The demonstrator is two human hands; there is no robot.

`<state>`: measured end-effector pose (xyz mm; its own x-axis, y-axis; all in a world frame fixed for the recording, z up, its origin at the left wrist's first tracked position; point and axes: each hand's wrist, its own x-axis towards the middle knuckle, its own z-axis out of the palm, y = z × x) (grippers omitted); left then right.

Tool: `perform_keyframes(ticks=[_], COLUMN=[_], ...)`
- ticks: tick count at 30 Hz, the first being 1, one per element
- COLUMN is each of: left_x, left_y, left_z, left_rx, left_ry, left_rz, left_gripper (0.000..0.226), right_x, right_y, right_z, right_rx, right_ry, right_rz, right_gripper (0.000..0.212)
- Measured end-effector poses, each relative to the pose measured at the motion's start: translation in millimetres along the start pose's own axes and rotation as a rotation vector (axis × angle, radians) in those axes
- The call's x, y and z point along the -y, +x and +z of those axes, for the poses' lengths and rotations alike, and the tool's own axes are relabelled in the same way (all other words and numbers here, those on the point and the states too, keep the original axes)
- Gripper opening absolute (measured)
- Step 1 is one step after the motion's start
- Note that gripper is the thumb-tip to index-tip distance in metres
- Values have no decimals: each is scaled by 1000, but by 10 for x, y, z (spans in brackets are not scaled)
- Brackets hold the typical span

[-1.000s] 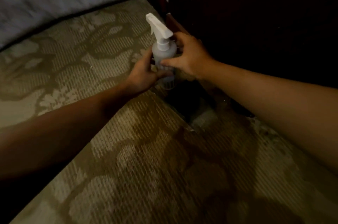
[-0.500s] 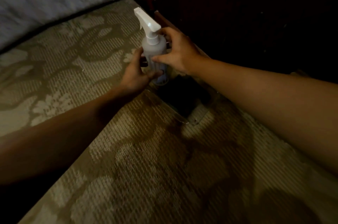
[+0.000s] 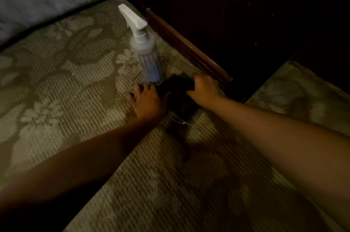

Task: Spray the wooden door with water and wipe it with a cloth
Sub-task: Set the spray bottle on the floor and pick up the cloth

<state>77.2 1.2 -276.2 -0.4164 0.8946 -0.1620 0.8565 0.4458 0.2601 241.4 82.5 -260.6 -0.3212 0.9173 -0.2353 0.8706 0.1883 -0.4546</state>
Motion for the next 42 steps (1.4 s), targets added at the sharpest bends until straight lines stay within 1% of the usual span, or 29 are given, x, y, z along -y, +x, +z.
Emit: perform_keyframes(ticks=[2,4,6,8,9,11,13,14,15,17,19,21,23,26,27,30,33,36,38,40,42], left_x=[-63,-103,-149,-168,-154,-132,-114,-124,-128,-140,-126,-104,-139,-216,-251,-374,-551,-881,-1157,-1543,-2062], left_y=[52,106,159,165,170,129,78,54,38,4,-64,-170,-379,-762,-910,-1348,-1781,-2096,-2235,-2368,-2466], left_z=[37,60,38,-2,-16,-108,-199,-274,-346,-498,-668,-832,-1053,-1427,-1586,-2168,-2964,-4093,-4942,-5889,-6847], left_rx=[8,22,52,96,114,126,110,122,135,156,161,190,235,278,278,331,360,348,335,332,332], left_ry=[-19,-86,-179,-248,-314,-533,-776,-880,-960,-1028,-1049,-1096,-1140,-1115,-1101,-1090,-1034,-954,-905,-930,-1009], left_rz=[8,-11,-67,-120,-121,-71,-3,17,33,65,90,106,134,172,185,188,114,137,175,213,303], left_gripper=[60,51,42,39,39,35,13,12,17,17,16,13,13,26,27,14,13,12,17,24,36], right_x=[13,33,27,39,36,33,42,44,53,86,139,198,254,357,406,624,993,1460,1826,2215,2550], right_y=[0,-5,-3,-17,-18,-67,-169,-225,-292,-419,-551,-717,-920,-1329,-1493,-2002,-2527,-3005,-3292,-3573,-3803], right_z=[65,88,93,57,25,-84,-217,-282,-344,-449,-536,-622,-728,-978,-1080,-1461,-2066,-3094,-3835,-4684,-5592], right_rx=[-31,-15,4,29,36,30,24,22,21,17,30,49,48,101,118,123,133,138,124,95,60], right_ry=[57,88,116,195,256,407,564,630,687,800,906,1022,1086,1204,1239,1294,1373,1432,1451,1462,1493], right_rz=[14,58,96,124,133,150,155,155,152,149,147,142,127,122,139,205,224,233,232,237,225], right_gripper=[37,37,28,22,22,22,19,22,23,17,8,4,11,14,15,20,20,22,22,23,27])
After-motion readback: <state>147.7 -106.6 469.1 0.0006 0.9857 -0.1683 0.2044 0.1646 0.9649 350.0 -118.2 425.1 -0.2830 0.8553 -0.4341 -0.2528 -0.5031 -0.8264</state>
